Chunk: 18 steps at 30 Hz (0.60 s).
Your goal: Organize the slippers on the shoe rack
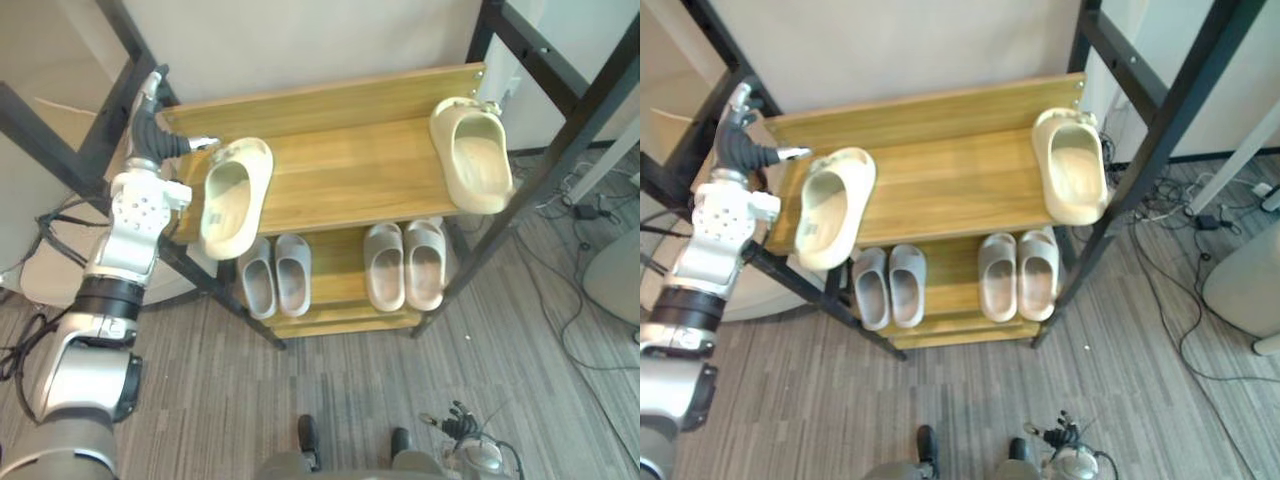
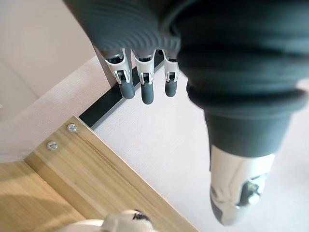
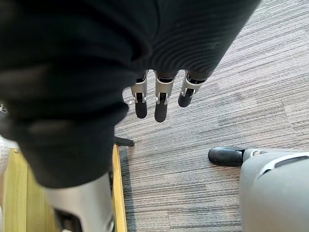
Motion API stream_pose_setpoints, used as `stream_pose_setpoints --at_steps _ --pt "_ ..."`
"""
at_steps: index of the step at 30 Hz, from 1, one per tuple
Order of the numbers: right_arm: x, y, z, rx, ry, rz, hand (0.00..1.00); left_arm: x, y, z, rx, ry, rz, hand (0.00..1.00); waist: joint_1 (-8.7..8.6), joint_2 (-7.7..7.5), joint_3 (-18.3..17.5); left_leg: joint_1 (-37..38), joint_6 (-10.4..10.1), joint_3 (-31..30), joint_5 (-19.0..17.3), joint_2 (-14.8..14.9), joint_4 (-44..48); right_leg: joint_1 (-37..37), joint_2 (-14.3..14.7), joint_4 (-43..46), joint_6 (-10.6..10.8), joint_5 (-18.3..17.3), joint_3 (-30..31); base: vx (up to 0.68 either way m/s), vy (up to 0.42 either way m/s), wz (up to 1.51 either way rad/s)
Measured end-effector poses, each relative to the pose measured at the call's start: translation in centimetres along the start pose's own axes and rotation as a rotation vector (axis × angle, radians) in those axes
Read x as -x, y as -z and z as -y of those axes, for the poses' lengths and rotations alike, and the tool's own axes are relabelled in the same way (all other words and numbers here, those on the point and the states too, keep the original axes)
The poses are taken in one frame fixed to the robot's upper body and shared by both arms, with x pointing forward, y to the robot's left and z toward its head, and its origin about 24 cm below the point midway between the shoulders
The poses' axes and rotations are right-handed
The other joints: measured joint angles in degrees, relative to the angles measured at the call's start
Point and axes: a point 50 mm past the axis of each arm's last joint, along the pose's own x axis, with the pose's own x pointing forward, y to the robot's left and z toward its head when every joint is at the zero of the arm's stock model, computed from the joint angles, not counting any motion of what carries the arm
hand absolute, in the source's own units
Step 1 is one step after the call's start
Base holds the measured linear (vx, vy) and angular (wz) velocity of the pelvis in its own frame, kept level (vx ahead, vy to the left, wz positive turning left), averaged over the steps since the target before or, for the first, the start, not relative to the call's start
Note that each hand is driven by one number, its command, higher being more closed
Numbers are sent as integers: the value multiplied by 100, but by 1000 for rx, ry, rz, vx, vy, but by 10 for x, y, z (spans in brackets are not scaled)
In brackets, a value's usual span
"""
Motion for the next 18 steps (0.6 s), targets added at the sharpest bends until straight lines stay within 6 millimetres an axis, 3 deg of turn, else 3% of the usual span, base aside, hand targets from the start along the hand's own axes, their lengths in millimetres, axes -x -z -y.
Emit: stream_pose_setpoints --at_steps 18 --pt "0 -2 -2 18 -11 10 0 12 8 13 -189 88 13 0 -27 3 18 -107 -4 -99 -4 21 -1 -96 15 52 -6 -85 -73 6 -2 2"
